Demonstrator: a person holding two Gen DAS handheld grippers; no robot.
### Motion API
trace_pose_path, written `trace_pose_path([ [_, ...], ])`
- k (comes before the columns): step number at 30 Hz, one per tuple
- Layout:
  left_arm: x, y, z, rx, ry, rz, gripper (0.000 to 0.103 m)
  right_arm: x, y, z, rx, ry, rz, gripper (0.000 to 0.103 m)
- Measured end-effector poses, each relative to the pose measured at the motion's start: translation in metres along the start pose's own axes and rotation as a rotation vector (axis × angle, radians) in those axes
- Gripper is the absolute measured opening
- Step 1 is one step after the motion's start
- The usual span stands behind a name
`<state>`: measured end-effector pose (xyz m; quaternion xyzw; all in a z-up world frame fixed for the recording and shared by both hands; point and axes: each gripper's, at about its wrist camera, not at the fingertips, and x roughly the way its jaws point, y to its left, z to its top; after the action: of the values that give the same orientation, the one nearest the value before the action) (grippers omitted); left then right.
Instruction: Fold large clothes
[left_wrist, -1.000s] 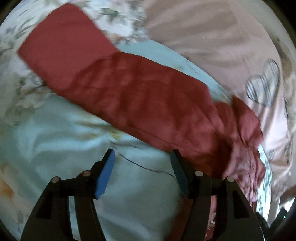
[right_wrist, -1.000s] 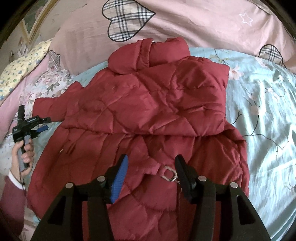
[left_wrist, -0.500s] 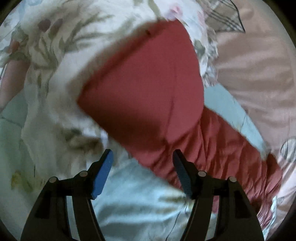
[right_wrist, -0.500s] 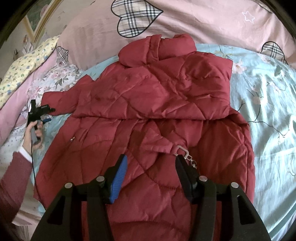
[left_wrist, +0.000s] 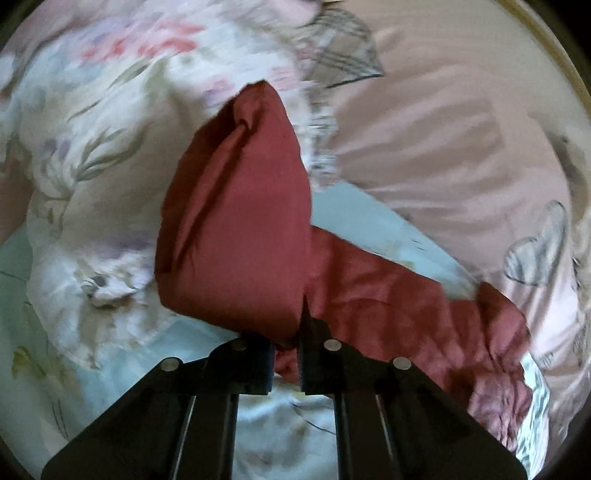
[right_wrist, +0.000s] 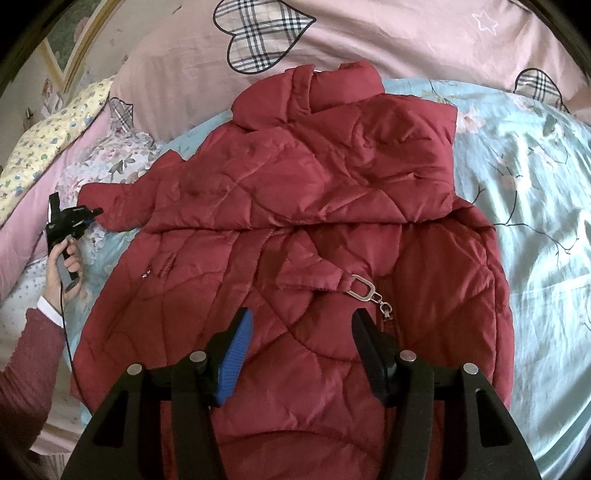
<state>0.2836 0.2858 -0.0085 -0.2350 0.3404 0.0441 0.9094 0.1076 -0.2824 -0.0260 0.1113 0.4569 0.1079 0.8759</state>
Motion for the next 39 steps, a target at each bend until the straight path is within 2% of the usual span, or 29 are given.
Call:
trace_pose_path([
  [8, -0.041, -0.067, -0.022, 0.12, -0.034, -0.173, 0.006, -0.002, 0.001, 0.0, -0.001, -0.001, 0.006, 0.058],
  [17, -0.057, -0.158, -0.06, 0.248, 0.016, -0.352, 0.006, -0.008, -0.006, 0.004, 0.036, -0.016, 0.018, 0.058],
  [28, -0.047, -0.235, -0.113, 0.35, 0.122, -0.442, 0.006, -0.015, -0.019, 0.007, 0.088, -0.042, 0.043, 0.058],
  [39, -0.025, -0.302, -0.176, 0.477, 0.221, -0.446, 0.006, -0.02, -0.046, 0.021, 0.183, -0.079, 0.079, 0.06],
])
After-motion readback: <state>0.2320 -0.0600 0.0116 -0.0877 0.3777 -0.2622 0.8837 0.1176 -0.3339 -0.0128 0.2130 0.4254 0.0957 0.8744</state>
